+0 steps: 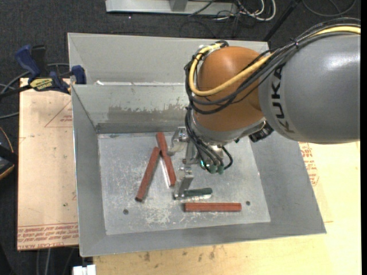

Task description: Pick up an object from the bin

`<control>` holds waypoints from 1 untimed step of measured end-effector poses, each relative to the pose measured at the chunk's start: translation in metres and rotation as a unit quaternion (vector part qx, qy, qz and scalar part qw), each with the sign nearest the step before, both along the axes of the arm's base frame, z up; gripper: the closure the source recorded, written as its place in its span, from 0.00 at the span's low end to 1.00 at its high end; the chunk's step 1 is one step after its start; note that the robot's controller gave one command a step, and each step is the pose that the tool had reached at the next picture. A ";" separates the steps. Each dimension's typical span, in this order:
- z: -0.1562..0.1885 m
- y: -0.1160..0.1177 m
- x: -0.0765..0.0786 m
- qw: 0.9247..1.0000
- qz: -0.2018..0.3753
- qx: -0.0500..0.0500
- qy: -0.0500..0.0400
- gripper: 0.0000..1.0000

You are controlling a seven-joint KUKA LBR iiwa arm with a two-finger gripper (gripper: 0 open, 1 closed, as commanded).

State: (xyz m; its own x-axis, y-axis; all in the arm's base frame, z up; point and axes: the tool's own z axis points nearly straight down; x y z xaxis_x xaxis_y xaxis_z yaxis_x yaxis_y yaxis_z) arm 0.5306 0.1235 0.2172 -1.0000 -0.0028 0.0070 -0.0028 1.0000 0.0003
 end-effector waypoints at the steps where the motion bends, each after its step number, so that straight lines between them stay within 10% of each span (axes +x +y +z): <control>1: 0.004 -0.001 0.002 1.000 -0.001 0.000 -0.003 0.00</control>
Offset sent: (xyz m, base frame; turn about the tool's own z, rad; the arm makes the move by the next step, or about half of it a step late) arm 0.0549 0.0380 -0.1472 -0.6155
